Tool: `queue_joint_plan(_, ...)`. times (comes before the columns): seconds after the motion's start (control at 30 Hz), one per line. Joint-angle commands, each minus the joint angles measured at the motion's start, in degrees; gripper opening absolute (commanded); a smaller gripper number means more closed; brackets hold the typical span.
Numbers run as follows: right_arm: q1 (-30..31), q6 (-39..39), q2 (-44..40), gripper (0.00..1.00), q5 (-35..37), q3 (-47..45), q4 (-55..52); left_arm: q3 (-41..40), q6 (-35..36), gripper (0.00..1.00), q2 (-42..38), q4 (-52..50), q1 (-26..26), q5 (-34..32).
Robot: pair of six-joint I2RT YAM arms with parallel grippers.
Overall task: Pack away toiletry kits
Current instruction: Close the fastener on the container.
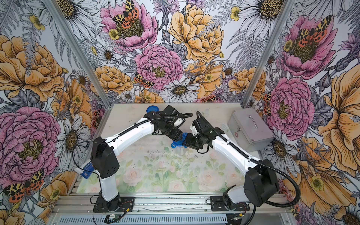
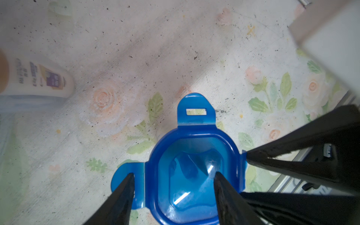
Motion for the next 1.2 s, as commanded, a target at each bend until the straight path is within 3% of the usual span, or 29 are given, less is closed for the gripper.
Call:
queue_joint_plan(0.0, -0.53, -0.71, 0.82, 0.38, -1.18, -0.76, 1.72, -1.37, 0.51, 0.63, -0.03, -0.44, 0.04, 1.92)
queue_joint_plan(0.77, -0.54, 0.32, -3.44, 0.38, -0.48, -2.84, 2.54, -2.73, 0.16, 0.61, 0.32, -0.39, -0.02, 2.9)
queue_joint_plan(1.17, -0.54, -0.46, -0.04, 0.36, -1.38, -1.31, 4.39, -3.36, -1.59, 0.6, 0.43, -0.43, -0.49, 4.11)
